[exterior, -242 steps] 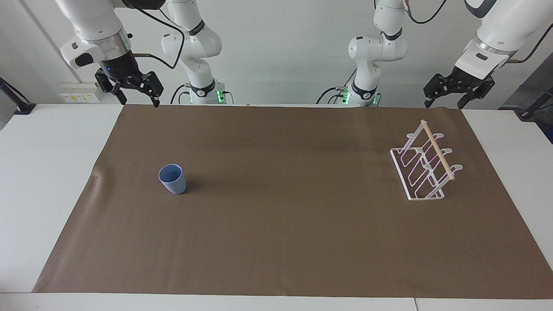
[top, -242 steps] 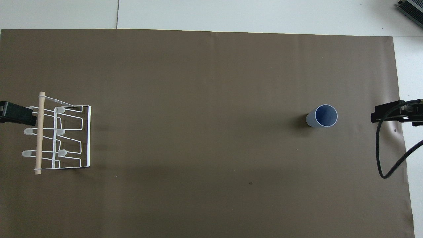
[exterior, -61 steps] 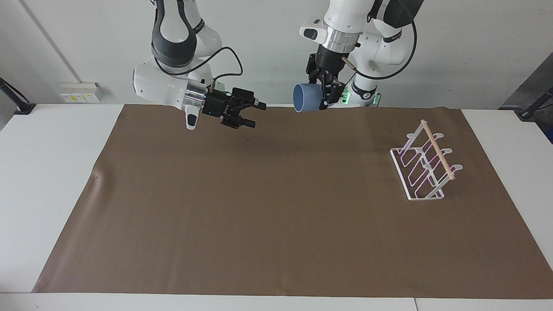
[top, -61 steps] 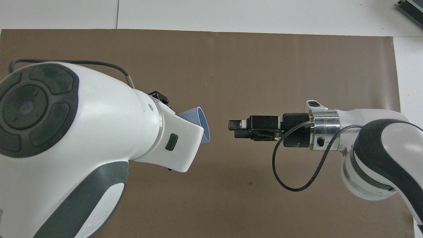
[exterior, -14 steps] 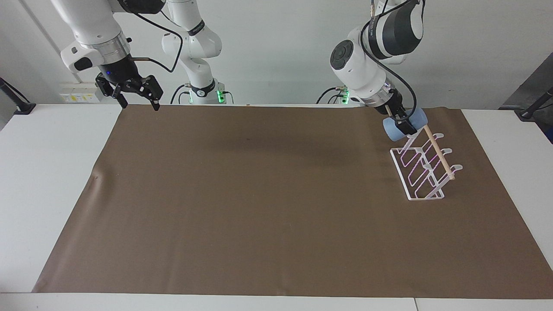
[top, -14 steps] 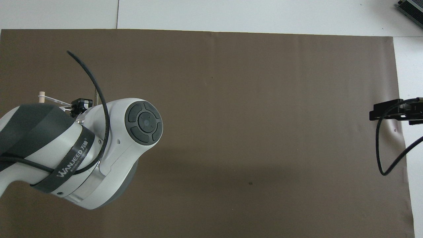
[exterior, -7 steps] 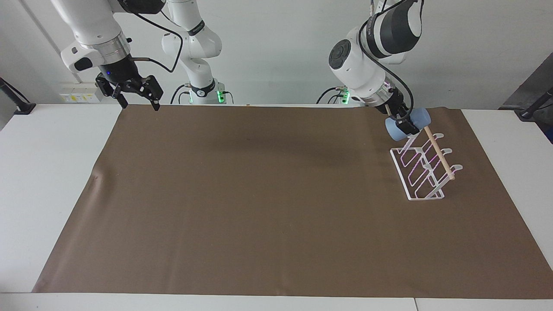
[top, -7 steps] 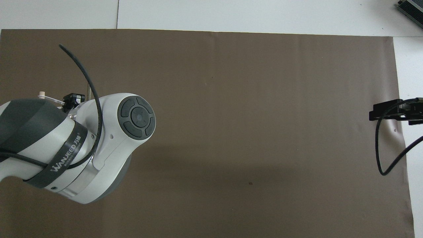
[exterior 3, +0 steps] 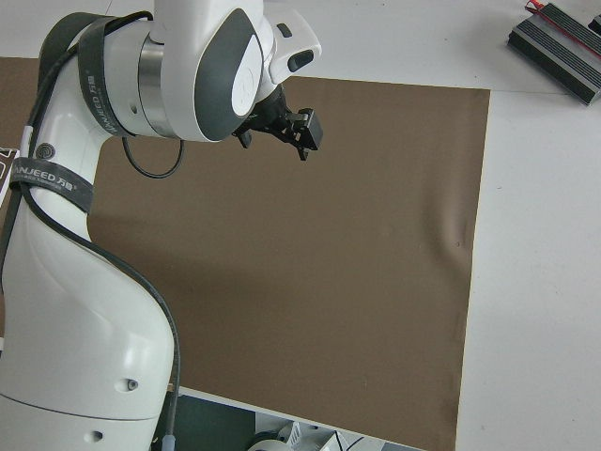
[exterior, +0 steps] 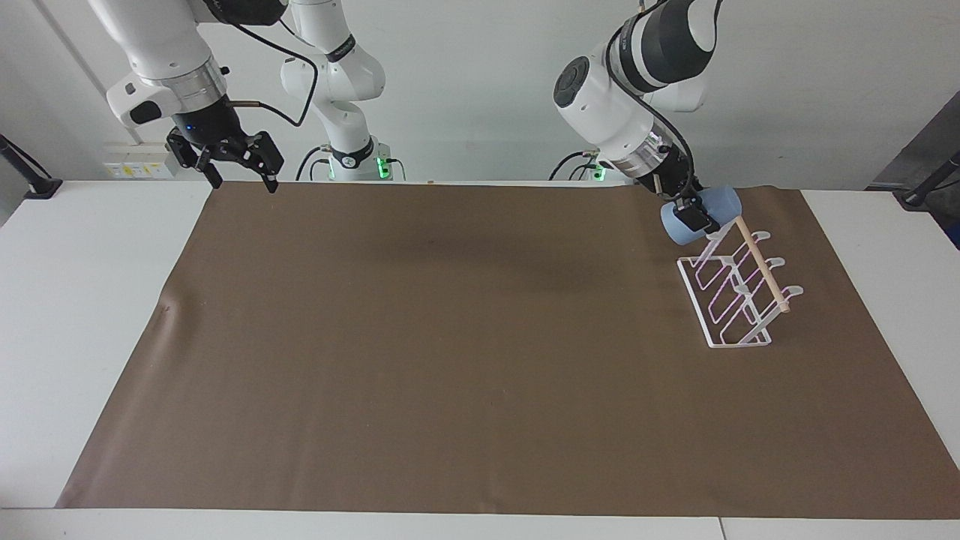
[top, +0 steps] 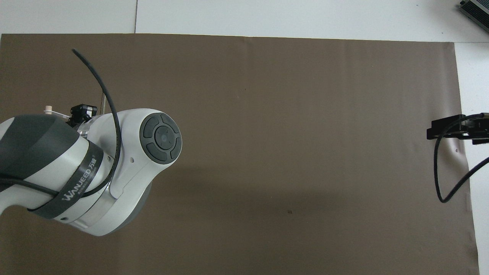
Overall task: Hang cup on cup holder
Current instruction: 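Carry the cup with the left gripper over the wire rack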
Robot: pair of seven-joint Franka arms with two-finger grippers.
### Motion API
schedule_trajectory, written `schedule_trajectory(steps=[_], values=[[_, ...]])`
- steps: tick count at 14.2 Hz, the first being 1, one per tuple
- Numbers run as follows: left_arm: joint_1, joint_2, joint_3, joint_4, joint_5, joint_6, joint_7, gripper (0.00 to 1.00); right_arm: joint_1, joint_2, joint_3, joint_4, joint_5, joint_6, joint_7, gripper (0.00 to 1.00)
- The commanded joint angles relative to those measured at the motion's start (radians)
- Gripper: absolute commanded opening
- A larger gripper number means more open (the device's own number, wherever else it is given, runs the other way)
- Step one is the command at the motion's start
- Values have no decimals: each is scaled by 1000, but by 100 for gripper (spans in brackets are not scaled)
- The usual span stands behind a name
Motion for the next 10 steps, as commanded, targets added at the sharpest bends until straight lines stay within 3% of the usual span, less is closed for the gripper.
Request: schedule_trajectory(steps=[1,6,10], values=[[-6,15,9,13,16,6,15,0,-8,-22,8,-24,-6,-8,2,100],[3,7,17,-9,97,-3,54,0,-8,-22,8,-24,-6,-8,2,100],[8,11,20,8,246,-15,117,0,-8,-22,8,-24,-6,-8,2,100]])
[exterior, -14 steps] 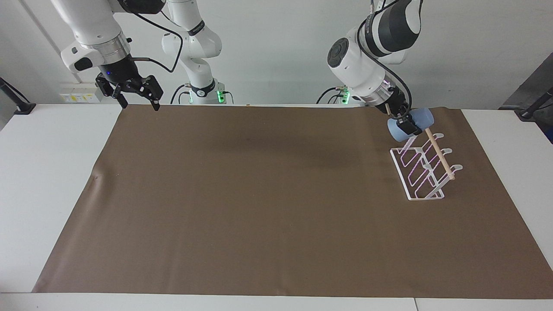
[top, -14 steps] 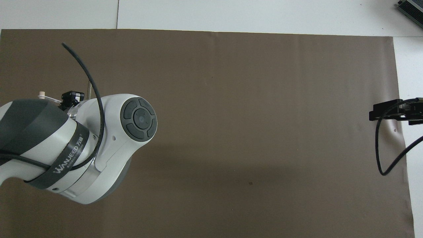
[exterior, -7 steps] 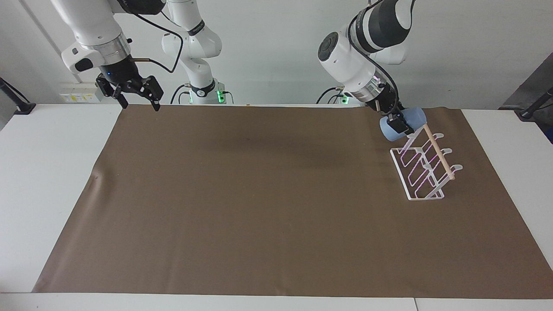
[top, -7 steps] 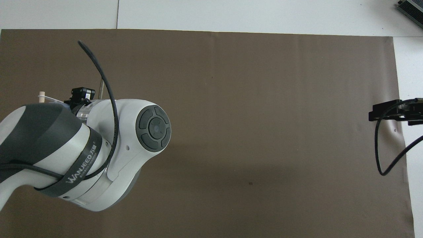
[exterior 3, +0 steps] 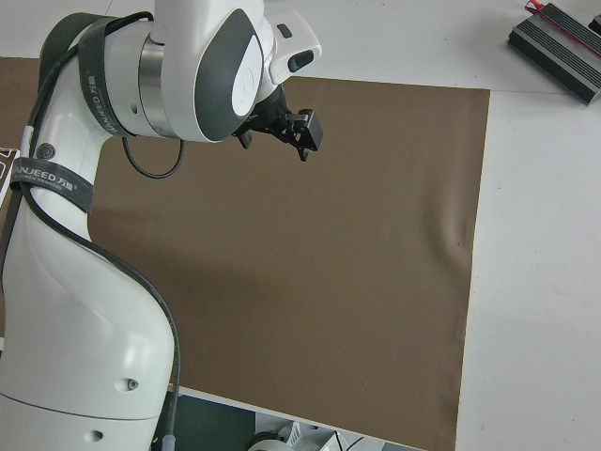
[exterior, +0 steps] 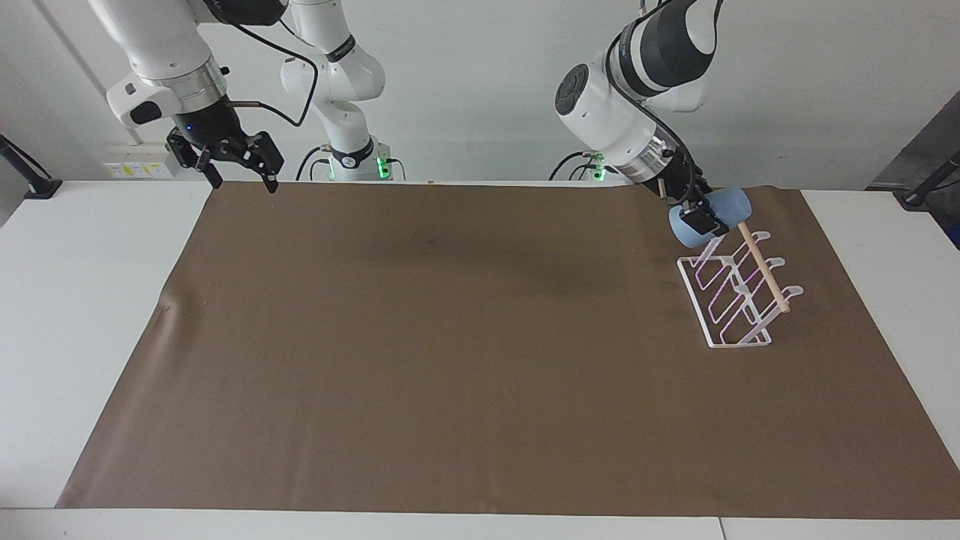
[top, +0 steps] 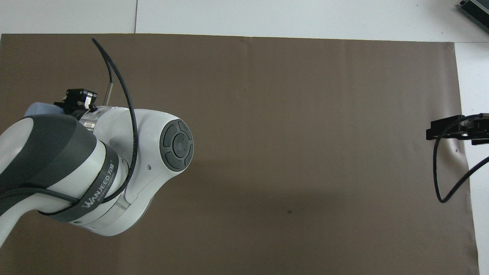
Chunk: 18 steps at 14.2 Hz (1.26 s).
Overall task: Hang cup on cup holder
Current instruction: 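Carry the cup with the left gripper over the wire rack, then lower the cup onto a rack hook with the left gripper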
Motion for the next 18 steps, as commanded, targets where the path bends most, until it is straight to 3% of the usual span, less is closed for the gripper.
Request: schedule_trajectory(steps=[1,4,10,18], values=[[17,1,2,4,79,-14,34,0,-8,-22,8,-23,-6,-8,2,100],[61,-5,2,-19,136,-6,31,0,-8,-23,8,-25,-5,-9,2,100],[55,-13,-1,-173,190,31,-130,0,-8,-23,8,-26,-5,-9,2,100],[115,90,2,-198,220,71,-238,0,-4,-23,8,-26,-5,-11,2,100]])
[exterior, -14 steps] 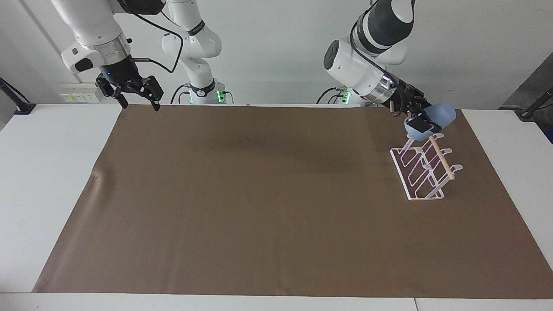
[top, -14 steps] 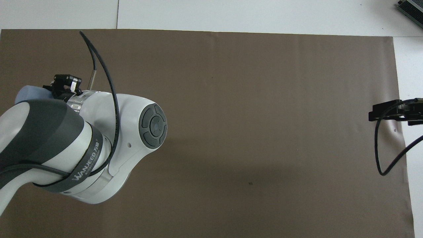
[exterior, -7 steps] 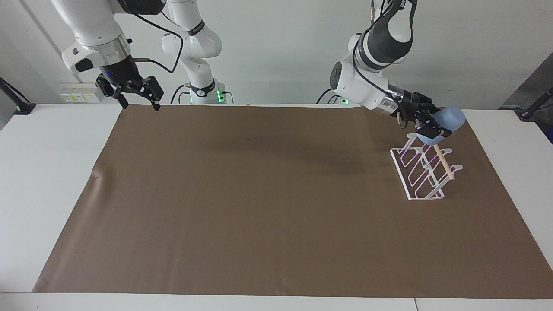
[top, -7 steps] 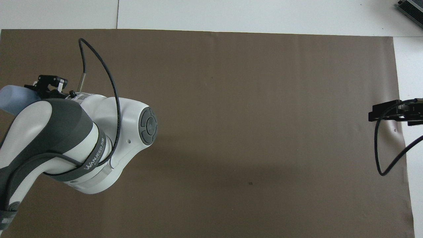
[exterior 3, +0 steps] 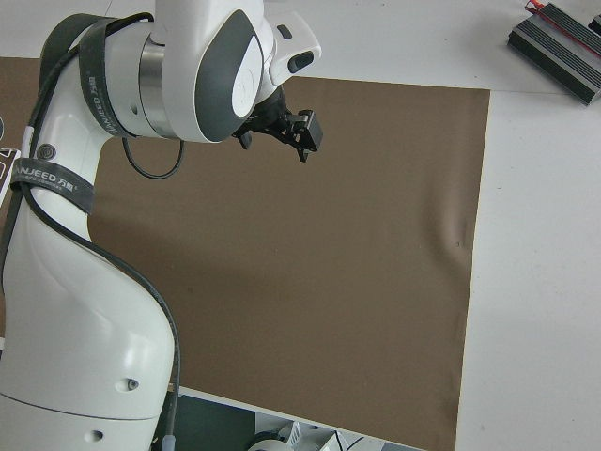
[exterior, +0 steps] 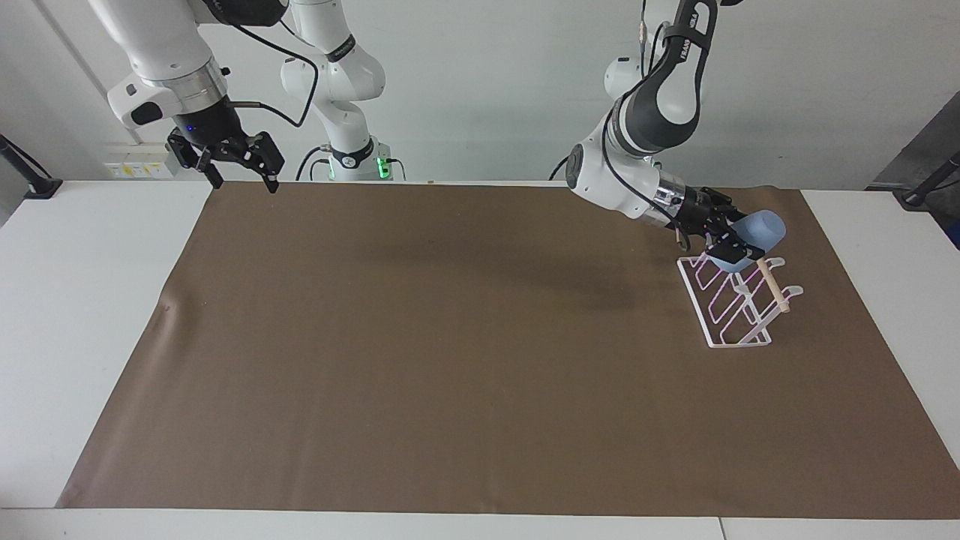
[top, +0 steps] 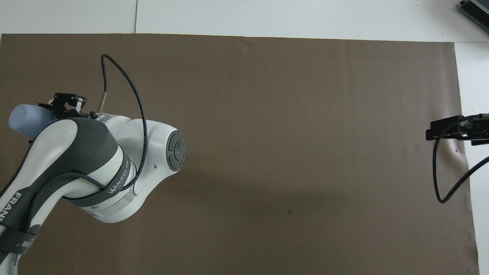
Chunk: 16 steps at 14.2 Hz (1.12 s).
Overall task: Hang cup on cup holder
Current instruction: 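Lower the cup onto a rack hook with the left gripper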
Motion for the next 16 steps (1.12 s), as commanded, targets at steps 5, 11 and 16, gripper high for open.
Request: schedule_trajectory(steps=[5,11,16], values=[[100,55,-1,-29,108,125,-48,0,-9,-22,7,-23,0,-16,3,100],[99,99,-2,-53,116,122,-143,0,-6,-22,7,-23,2,-8,6,100],[93,99,-2,-105,116,125,-238,0,-6,-22,7,-23,2,-8,5,100]])
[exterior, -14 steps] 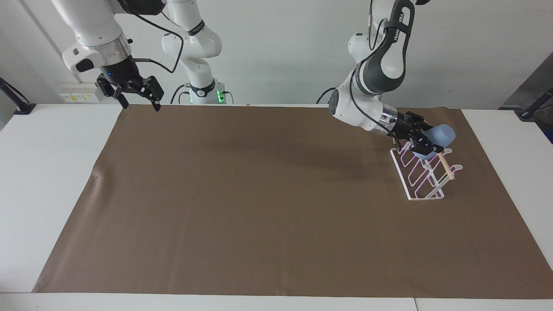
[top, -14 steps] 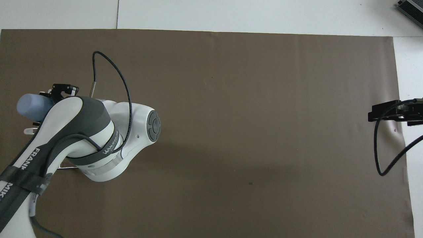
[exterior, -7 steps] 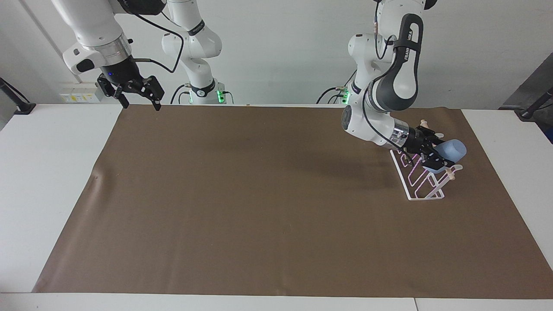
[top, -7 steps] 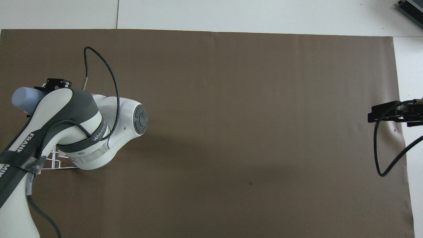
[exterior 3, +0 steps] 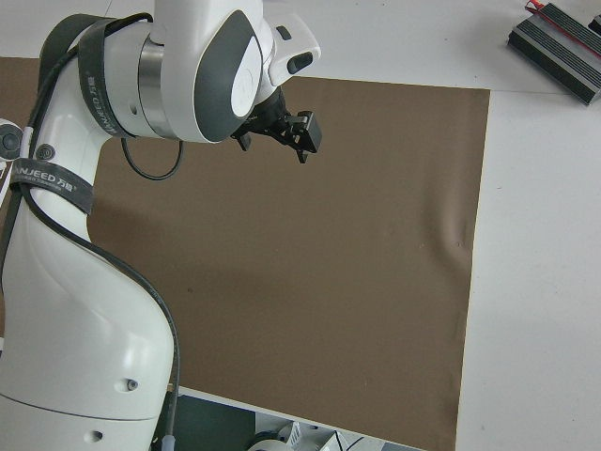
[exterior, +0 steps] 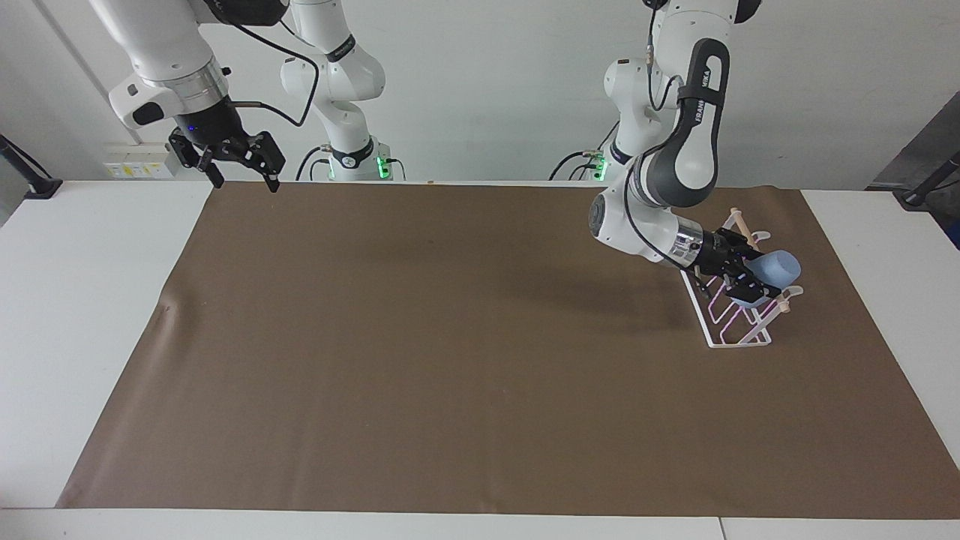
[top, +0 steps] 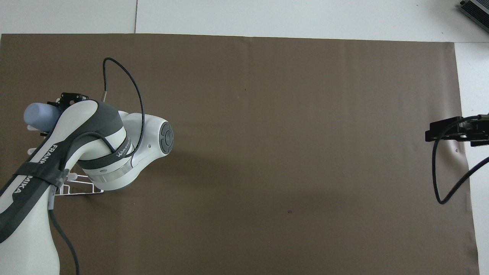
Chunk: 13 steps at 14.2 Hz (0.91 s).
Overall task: Hang cup on cup holder
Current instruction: 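Lower the cup onto a rack hook with the left gripper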
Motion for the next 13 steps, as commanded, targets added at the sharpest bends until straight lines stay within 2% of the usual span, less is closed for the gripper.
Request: schedule_trajectory(steps=[1,2,3,10,12,13], values=[[6,-11,2,-29,26,19,-37,0,-6,-21,6,-22,1,-1,5,100],[7,-11,2,-29,26,19,-37,0,-7,-21,6,-22,1,-1,5,100],[2,-11,2,-27,26,16,-32,99,-6,-21,6,-22,1,-1,5,100],[-16,-31,-3,-6,20,-30,-9,100,-6,-27,6,-31,1,-1,6,100],[-4,-74,-4,29,-11,-16,126,100,-7,-27,6,-33,1,-1,6,100],[-4,-91,-1,55,-67,-19,156,100,-6,-27,6,-33,1,-1,5,100]])
